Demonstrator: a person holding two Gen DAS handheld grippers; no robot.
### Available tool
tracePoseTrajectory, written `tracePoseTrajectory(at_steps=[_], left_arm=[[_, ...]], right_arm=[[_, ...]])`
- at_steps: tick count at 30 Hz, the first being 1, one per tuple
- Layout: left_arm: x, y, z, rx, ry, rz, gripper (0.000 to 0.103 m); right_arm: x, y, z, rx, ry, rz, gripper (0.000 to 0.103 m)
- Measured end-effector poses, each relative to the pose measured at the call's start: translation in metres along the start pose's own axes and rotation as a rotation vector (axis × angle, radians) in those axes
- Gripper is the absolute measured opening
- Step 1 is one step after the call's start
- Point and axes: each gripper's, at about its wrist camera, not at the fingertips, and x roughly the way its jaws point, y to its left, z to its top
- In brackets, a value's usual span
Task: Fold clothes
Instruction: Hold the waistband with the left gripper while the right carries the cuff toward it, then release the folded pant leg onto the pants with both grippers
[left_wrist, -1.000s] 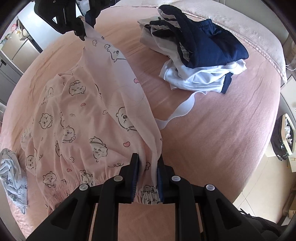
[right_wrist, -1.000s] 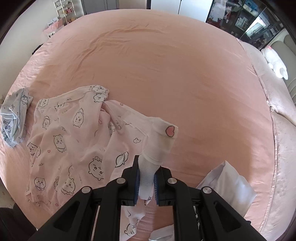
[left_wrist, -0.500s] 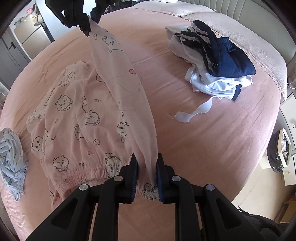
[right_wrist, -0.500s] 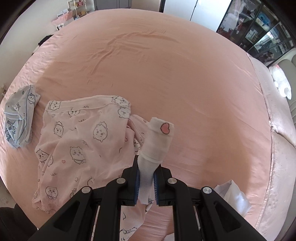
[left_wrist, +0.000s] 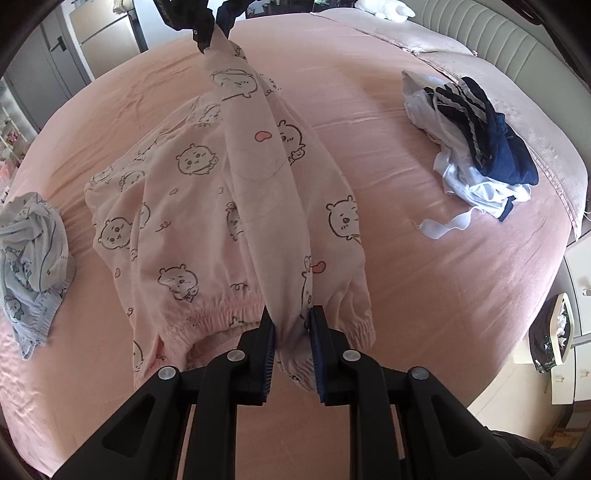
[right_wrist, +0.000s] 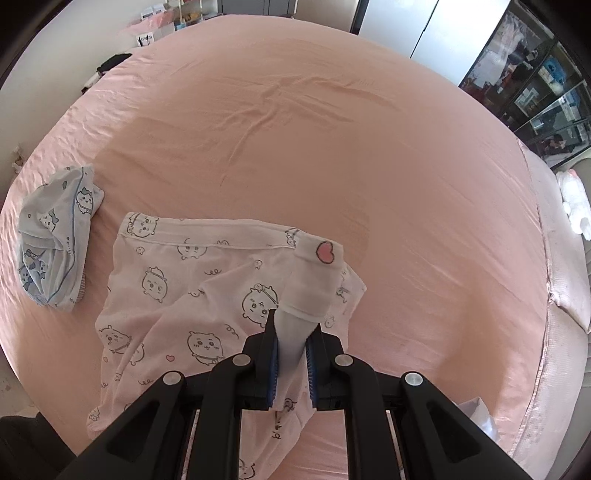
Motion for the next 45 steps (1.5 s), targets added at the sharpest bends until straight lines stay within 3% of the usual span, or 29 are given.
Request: tracePoseTrajectory(at_steps=[17, 31, 38, 40, 41, 43, 45], left_arm=[[-0.006, 0.053, -0.023, -0.097, 0.016, -0.006, 0.016], [-0.008, 0.075, -0.032, -0.162, 0.01, -0.028, 0.016], [-0.009, 0.081, -0.034, -0.197, 0.009, 0.0, 0.016], [-0.009, 0.087, -0.035, -0.235, 0.012, 0.001, 0.016], [-0.008, 0.091, -0.036, -0.259, 0.014, -0.007, 0.016], [-0.007, 0.098, -0.039, -0.314, 0.017, -0.033, 0.016], [-0.007, 0.104, -0.042, -0.354, 0.004, -0.066, 0.016]], right_arm=[[0.031, 0.072, 0.051, -0.102, 0.006, 0.016, 0.01], [0.05, 0.141, 0.062, -0.215, 0.005, 0.109, 0.01], [0.054, 0.163, 0.058, -0.239, 0.016, 0.166, 0.012], [0.054, 0.169, 0.055, -0.254, 0.028, 0.19, 0.022], [0.052, 0.171, 0.054, -0.267, 0.026, 0.193, 0.043], [0.042, 0.175, 0.051, -0.29, -0.006, 0.169, 0.068], [0.028, 0.176, 0.048, -0.302, -0.038, 0.164, 0.072]])
